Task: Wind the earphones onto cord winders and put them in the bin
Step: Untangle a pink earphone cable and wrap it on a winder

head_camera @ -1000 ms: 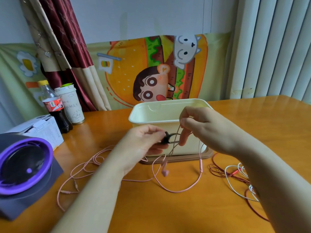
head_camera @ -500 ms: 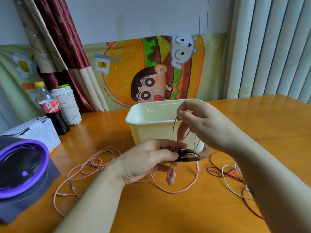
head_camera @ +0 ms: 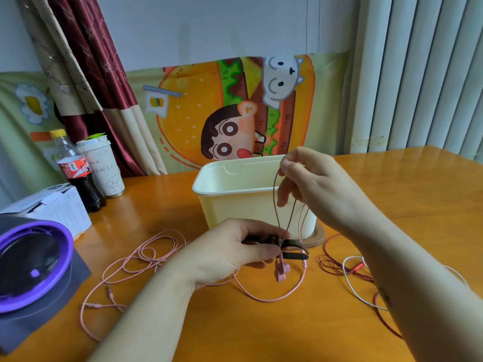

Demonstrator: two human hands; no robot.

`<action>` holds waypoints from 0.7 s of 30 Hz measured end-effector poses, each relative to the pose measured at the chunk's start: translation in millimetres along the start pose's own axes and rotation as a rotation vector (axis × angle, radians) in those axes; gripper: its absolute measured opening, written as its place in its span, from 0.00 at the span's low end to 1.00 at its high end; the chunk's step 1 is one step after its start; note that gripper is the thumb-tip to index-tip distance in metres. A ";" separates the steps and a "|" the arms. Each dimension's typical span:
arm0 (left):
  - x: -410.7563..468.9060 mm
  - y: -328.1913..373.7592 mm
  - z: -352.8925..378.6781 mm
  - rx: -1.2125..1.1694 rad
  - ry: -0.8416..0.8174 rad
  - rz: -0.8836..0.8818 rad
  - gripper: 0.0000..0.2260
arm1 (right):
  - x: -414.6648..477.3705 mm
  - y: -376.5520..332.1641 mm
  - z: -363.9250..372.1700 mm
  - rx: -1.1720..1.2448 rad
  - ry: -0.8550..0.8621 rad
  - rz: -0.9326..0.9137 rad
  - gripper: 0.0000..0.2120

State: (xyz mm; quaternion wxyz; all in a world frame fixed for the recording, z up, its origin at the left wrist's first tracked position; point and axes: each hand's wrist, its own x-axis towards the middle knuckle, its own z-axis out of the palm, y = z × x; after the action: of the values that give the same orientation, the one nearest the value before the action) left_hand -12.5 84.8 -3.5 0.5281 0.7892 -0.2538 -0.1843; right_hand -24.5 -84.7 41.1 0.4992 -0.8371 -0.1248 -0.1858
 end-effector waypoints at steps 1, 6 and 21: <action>0.2 -0.1 0.8 0.013 0.001 -0.002 0.11 | 0.0 0.0 0.0 0.009 0.004 -0.002 0.11; 2.3 -0.4 4.8 0.072 -0.003 0.017 0.12 | 0.8 1.2 1.6 0.028 0.010 -0.022 0.11; 8.1 -5.1 8.8 -0.053 0.086 0.023 0.05 | 6.3 20.6 7.0 0.133 0.058 0.045 0.10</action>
State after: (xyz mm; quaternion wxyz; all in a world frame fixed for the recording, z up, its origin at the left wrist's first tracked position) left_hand -9.8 75.0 -11.7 0.5613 0.7792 -0.2347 -0.1506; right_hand -9.4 -88.1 24.6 0.5614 -0.7987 -0.1034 -0.1901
